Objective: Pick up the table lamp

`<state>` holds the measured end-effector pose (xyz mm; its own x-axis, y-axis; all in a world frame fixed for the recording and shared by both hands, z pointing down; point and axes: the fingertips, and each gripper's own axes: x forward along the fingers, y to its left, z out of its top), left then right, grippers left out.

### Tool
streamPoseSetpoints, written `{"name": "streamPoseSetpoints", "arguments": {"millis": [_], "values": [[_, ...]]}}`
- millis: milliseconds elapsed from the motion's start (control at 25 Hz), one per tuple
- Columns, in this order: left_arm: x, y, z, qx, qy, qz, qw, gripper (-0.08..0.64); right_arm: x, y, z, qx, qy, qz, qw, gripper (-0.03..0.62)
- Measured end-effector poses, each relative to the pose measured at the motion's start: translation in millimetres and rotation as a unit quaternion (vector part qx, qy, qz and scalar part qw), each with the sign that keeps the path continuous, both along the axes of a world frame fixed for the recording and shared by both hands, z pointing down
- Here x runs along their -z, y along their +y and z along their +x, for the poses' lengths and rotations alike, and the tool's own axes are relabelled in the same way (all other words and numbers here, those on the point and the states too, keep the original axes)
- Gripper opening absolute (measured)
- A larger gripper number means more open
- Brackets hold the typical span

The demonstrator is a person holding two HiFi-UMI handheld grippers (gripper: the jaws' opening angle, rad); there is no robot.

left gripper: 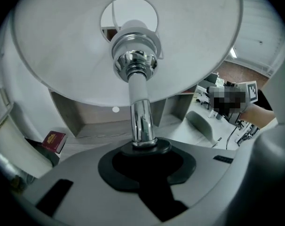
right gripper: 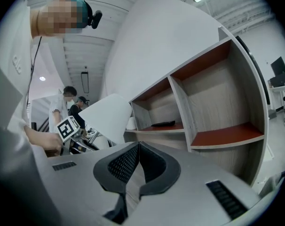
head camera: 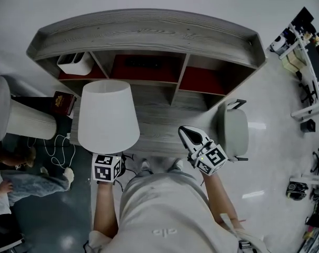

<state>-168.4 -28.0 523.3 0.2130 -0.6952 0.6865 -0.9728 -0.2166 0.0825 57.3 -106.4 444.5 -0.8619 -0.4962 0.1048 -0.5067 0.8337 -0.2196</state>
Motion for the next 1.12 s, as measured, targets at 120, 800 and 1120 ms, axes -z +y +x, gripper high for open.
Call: {"name": "streamPoseSetpoints", "arguments": {"millis": [120, 800, 1120], "values": [[11.0, 1.8, -9.2, 0.021, 0.02, 0.015, 0.9995, 0.1, 2.3, 0.0, -3.2, 0.001, 0.008, 0.004, 1.0, 0.032], [23.8, 7.0, -38.9, 0.066, 0.047, 0.038, 0.996, 0.1, 12.6, 4.8, -22.3, 0.019, 0.032, 0.024, 0.999, 0.032], [18.8, 5.6, -26.8, 0.053, 0.052, 0.035, 0.9966, 0.1, 12.8, 5.9, -18.3, 0.009, 0.046, 0.026, 0.999, 0.032]]}}
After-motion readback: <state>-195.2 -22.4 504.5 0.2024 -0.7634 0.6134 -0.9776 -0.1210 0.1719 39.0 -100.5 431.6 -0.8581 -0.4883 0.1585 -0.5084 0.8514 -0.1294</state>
